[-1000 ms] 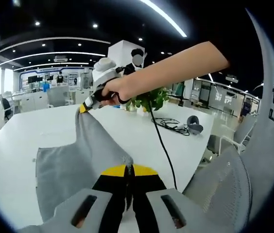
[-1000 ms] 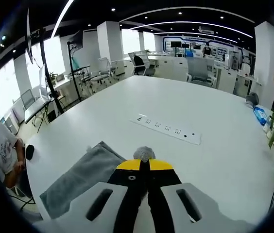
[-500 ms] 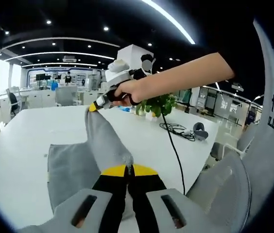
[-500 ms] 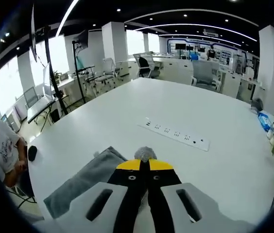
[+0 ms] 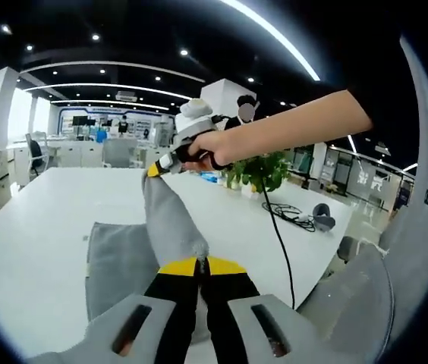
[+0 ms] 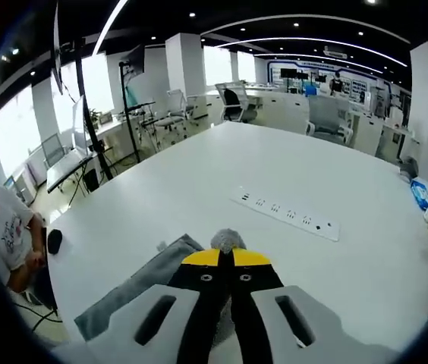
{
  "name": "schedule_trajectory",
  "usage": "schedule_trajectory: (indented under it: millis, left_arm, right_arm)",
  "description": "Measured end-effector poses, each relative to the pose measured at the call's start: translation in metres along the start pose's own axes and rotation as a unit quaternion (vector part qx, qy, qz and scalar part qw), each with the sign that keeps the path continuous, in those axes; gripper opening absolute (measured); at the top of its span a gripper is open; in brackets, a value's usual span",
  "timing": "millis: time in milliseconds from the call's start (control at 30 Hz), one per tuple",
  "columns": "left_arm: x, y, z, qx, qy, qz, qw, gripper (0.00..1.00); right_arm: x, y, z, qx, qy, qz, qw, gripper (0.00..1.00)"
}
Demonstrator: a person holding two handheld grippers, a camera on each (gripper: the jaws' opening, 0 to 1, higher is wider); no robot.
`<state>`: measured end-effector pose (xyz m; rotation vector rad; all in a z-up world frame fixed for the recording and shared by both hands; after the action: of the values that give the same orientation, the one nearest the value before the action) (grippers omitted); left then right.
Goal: Fold the towel on the table until its edges align and the towel forms a compact rectangular stack.
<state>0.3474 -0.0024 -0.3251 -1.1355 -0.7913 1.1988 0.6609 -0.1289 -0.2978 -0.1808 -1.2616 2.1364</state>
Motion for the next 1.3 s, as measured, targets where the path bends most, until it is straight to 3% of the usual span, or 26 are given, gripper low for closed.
schedule_trajectory:
  millis: [367,433,500,867,1300]
  left_arm:
    - [0.016,0.002,0.008,-0.005,-0.023,0.009,0.9997,0.02]
    - [0.018,0.002,0.009,-0.005,-0.029,0.014,0.9995,0.02]
    - [0.021,0.004,0.012,-0.006,-0.035,0.019,0.9992,0.02]
    - [0.038,0.019,0.019,0.004,-0.066,0.05,0.9966,0.02]
    - [0.059,0.036,0.022,0.022,-0.09,0.072,0.9931,0.02]
  right_arm:
    - [0.012,-0.008,-0.02,0.003,-0.014,0.012,0.9998,0.0]
    - [0.023,-0.008,-0.017,0.004,-0.016,0.013,0.9998,0.0]
    - [0.018,-0.011,-0.028,0.005,-0.019,0.015,0.9997,0.0]
    - [0.036,-0.007,-0.043,0.02,-0.027,0.024,0.9992,0.0]
    - [0.042,-0.003,-0.075,0.038,-0.038,0.026,0.9982,0.0]
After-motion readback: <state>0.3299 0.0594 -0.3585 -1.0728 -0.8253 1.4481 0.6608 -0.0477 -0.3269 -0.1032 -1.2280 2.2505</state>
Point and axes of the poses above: the point that each gripper's makers call its tool centre point, and the gripper's own axes: z roughly backward along the fingers, x roughly to its left, y roughly out of its underside, the point moved 10 cm from there along z, roughly backward along the fingers, and after that the axes turned 14 degrees about -y, right-handed, at the moved point
